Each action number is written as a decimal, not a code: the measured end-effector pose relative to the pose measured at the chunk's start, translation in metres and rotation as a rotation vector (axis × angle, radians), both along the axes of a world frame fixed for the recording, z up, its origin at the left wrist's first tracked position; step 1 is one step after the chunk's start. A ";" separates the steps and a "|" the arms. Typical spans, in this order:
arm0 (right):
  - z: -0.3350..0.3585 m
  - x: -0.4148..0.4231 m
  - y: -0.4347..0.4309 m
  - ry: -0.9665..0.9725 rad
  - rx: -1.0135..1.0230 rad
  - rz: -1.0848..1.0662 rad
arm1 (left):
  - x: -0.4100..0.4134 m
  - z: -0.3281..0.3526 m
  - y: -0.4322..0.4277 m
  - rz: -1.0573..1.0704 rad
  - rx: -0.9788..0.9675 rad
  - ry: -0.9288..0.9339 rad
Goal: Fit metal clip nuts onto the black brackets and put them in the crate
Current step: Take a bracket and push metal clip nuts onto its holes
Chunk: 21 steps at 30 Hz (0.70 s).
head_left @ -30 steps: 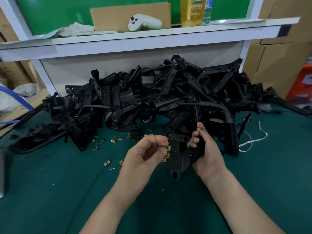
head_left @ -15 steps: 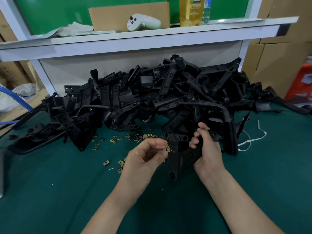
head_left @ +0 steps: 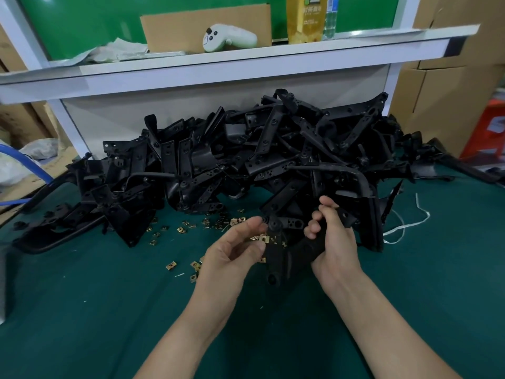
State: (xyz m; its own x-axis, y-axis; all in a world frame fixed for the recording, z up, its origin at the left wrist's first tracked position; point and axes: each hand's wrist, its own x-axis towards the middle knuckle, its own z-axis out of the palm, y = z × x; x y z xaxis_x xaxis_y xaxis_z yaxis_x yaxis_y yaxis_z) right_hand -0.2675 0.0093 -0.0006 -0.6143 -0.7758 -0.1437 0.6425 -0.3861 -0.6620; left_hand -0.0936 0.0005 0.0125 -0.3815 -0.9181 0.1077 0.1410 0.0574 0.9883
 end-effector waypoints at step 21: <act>0.006 0.014 0.004 0.148 0.025 -0.043 | -0.018 -0.019 0.010 0.174 -0.240 -0.451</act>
State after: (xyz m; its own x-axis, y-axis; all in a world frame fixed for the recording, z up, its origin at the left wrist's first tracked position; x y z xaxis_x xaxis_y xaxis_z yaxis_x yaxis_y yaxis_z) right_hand -0.2537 0.0132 0.0051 -0.6630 -0.7455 -0.0684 0.5204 -0.3933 -0.7579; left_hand -0.1114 0.0107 -0.0060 -0.2830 -0.9416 0.1826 -0.3265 0.2736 0.9047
